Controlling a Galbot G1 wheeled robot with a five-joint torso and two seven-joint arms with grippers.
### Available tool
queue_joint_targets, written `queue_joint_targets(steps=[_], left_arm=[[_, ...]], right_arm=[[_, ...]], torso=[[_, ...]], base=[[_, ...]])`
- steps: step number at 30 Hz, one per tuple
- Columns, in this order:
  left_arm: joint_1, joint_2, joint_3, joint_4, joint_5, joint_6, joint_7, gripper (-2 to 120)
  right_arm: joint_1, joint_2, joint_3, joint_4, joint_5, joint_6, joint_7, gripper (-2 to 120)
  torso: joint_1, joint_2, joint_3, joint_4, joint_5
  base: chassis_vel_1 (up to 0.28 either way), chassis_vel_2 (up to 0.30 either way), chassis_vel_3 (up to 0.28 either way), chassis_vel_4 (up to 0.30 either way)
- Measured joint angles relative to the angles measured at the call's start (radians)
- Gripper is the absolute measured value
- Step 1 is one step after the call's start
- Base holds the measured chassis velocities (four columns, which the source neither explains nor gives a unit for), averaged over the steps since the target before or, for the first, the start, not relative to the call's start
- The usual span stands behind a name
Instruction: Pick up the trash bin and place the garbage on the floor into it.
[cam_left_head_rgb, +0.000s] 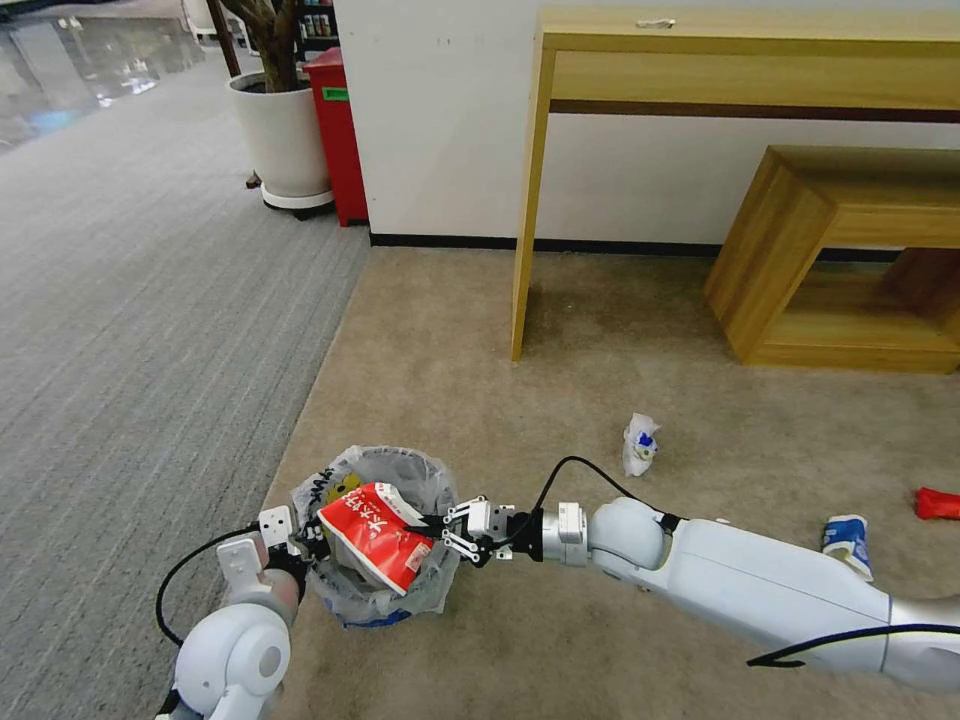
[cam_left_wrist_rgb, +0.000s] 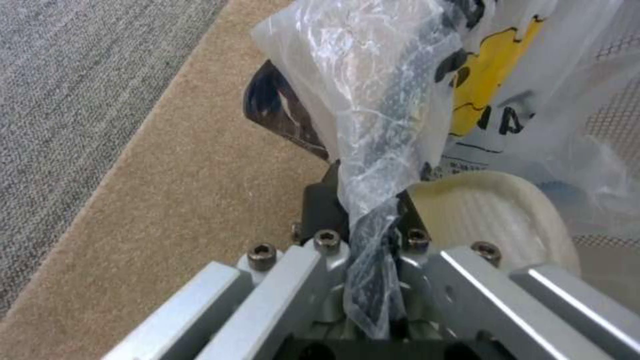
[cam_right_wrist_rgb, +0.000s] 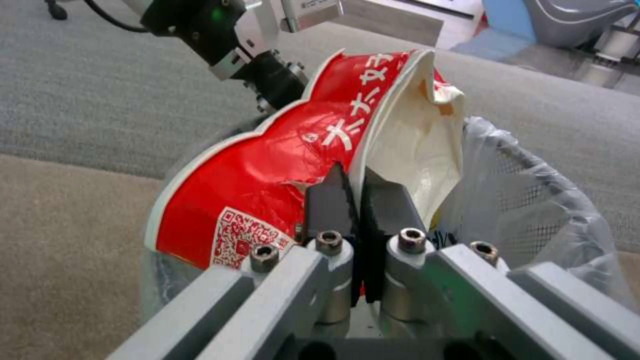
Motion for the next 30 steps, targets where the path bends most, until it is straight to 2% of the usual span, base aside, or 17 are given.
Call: queue_joint_targets(steps=[6,13,15,16,17,20,21,23,24,26,27,30], left_arm=[[0.004,-0.003,-0.001,-0.003,0.002,0.0,0.0,0],[0.011,-0.012,-0.003,-0.011,0.006,0.0,0.0,0],[0.012,-0.013,-0.003,-0.012,0.006,0.0,0.0,0],[0.014,-0.016,-0.003,-0.014,0.007,0.0,0.001,0],[0.014,-0.016,-0.003,-0.014,0.007,0.0,0.001,0],[0.018,-0.021,-0.003,-0.016,0.01,0.0,0.003,0],[0.018,-0.021,-0.003,-0.016,0.01,0.0,0.003,0],[0.022,-0.021,-0.003,-0.019,0.012,0.0,0.003,0],[0.022,-0.021,-0.003,-0.019,0.012,0.0,0.003,0],[0.023,-0.02,-0.004,-0.022,0.012,0.0,0.003,0],[0.023,-0.02,-0.004,-0.022,0.012,0.0,0.003,0],[0.024,-0.02,-0.005,-0.024,0.012,0.0,0.003,0]], right_arm=[[0.002,0.007,-0.004,0.005,-0.002,-0.003,0.015,0],[0.002,0.013,0.003,0.012,-0.008,-0.006,0.037,30],[0.002,0.014,0.004,0.009,-0.011,-0.006,0.039,32],[0.002,0.018,0.007,0.002,-0.015,-0.005,0.043,39],[0.002,0.018,0.007,0.002,-0.015,-0.005,0.043,39],[-0.001,0.023,0.01,-0.003,-0.02,-0.002,0.048,54],[-0.001,0.023,0.01,-0.003,-0.02,-0.002,0.048,54],[-0.005,0.023,0.014,-0.005,-0.024,0.002,0.048,65],[-0.005,0.023,0.014,-0.005,-0.024,0.002,0.048,65],[-0.008,0.023,0.021,-0.009,-0.03,0.004,0.047,75],[-0.008,0.023,0.021,-0.009,-0.03,0.004,0.047,75],[-0.018,0.023,0.033,-0.015,-0.036,0.009,0.049,89]], torso=[[0.0,0.0,0.0,0.0,0.0],[0.0,0.0,0.0,-0.0001,0.0],[0.0,0.0,0.0,0.0,0.0],[0.0,0.0,0.0,0.0,0.0],[0.0,0.0,0.0,0.0,0.0],[0.0,0.0,0.0,0.0,0.0],[0.0,0.0,0.0,0.0,0.0],[0.0,0.0,0.0,0.0,0.0],[0.0,0.0,0.0,0.0,0.0],[0.0,0.0,0.0,0.0,0.0],[0.0,0.0,0.0,0.0,0.0],[0.0,0.0,0.0,-0.0001,0.0001]], base=[[0.0,0.0,0.0,0.0],[0.0,0.0,0.0,0.0],[0.0,0.0,0.0,0.0],[0.0,0.0,0.0,0.0],[0.0,0.0,0.0,0.0],[0.0,0.0,0.0,0.0],[0.0,0.0,0.0,0.0],[0.0,0.0,0.0,0.0],[0.0,0.0,0.0,0.0],[0.0,0.0,0.0,0.0],[0.0,0.0,0.0,0.0],[0.0,0.0,0.0,0.0]])
